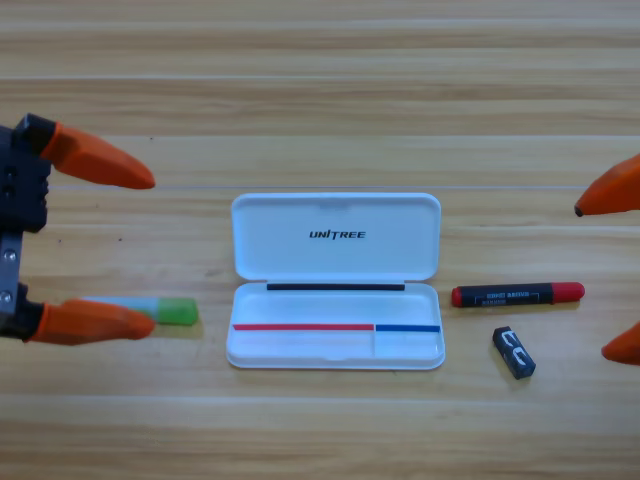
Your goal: Clean up eraser and pencils
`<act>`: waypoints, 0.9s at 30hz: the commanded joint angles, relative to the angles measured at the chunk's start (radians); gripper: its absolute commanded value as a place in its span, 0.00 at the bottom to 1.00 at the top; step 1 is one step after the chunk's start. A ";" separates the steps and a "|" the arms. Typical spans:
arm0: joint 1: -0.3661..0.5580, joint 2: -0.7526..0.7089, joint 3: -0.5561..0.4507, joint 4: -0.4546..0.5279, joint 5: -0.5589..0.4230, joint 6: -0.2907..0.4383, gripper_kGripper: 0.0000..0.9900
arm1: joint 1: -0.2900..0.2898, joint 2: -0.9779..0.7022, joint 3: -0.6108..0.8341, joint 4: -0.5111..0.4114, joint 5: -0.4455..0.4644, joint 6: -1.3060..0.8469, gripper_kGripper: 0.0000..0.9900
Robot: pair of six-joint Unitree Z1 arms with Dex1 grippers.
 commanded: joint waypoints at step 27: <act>-0.017 0.072 -0.109 0.152 0.147 0.065 1.00 | 0.003 0.273 -0.025 0.142 -0.482 0.469 0.99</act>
